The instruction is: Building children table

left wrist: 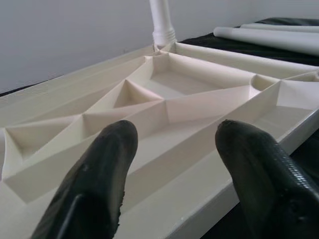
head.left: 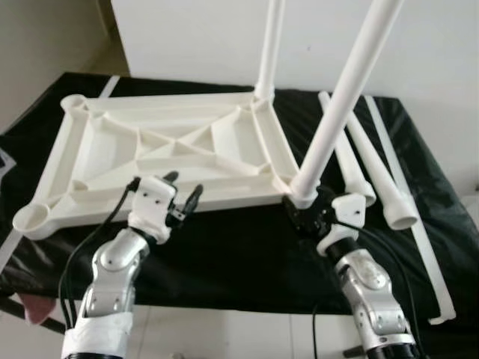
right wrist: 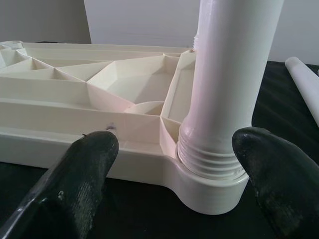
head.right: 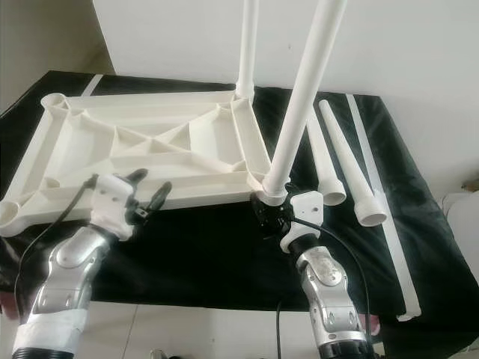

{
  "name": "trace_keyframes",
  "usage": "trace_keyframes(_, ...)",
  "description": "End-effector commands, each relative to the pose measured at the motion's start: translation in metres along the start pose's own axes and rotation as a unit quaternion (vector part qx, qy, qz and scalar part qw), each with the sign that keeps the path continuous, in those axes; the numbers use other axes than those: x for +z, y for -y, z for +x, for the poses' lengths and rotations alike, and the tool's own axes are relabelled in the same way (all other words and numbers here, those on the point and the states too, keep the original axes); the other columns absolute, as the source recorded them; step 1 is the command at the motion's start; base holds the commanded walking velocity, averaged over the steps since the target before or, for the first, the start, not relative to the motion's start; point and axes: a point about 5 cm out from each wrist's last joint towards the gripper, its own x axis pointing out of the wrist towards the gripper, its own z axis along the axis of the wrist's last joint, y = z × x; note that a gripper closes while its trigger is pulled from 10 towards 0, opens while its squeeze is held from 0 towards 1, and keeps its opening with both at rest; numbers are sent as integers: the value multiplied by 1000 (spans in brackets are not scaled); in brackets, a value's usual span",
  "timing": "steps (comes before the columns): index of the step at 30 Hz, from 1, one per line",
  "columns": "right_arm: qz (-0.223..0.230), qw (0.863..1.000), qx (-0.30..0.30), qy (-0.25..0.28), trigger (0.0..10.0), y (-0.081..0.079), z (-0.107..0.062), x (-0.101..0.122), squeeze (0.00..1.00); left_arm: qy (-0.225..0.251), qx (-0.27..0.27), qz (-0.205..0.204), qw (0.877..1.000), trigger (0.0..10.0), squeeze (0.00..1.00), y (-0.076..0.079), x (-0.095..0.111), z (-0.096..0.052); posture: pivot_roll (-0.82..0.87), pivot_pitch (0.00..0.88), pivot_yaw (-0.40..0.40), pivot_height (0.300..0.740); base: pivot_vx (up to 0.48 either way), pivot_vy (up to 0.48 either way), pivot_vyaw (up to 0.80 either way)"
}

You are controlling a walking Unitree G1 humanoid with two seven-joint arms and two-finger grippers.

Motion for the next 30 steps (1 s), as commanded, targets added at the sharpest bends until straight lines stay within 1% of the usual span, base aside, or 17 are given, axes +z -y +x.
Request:
trace_keyframes(1,-3,1000,-1,-1,10000,-1,-3,0,0,-2,50,-16,999,10000,0,-4,0,0,-42,145,-27,740,0,0,0)
trace_keyframes(2,-3,1000,-1,-1,10000,-1,-3,-1,0,2,49,-25,999,10000,0,-4,0,0,-42,144,-26,740,0,0,0)
trace_keyframes(3,-3,1000,-1,-1,10000,-1,-3,-1,0,2,49,-25,999,10000,0,-4,0,0,-42,144,-26,740,0,0,0)
trace_keyframes(4,-2,1000,-1,0,10000,-1,-3,0,0,8,48,-30,998,10000,1000,-4,0,1,-42,144,-26,740,0,0,0)
trace_keyframes(7,-1,1000,-1,1,10000,-1,-3,0,0,16,51,-29,998,10000,1000,-4,1,0,-43,144,-26,740,0,0,0)
trace_keyframes(17,-1,1000,-2,0,10000,-1,-4,0,0,15,56,-33,998,10000,1000,-6,2,0,-45,147,-28,740,0,0,0)
trace_keyframes(21,-1,1000,-2,0,10000,-1,-4,0,0,6,64,-20,998,10000,1000,-7,2,1,-45,149,-29,740,0,0,0)
trace_keyframes(22,-1,1000,-2,-1,10000,-1,-4,0,0,19,60,-29,998,0,0,-6,4,0,-46,150,-31,740,0,0,0)
trace_keyframes(24,-1,1000,-2,-1,10000,-1,-4,0,0,28,55,-34,997,0,0,-5,6,0,-46,151,-31,740,0,0,0)
trace_keyframes(30,1,1000,-3,0,10000,-1,-3,0,0,26,58,-35,997,0,0,-4,5,-1,-44,153,-35,740,0,0,0)
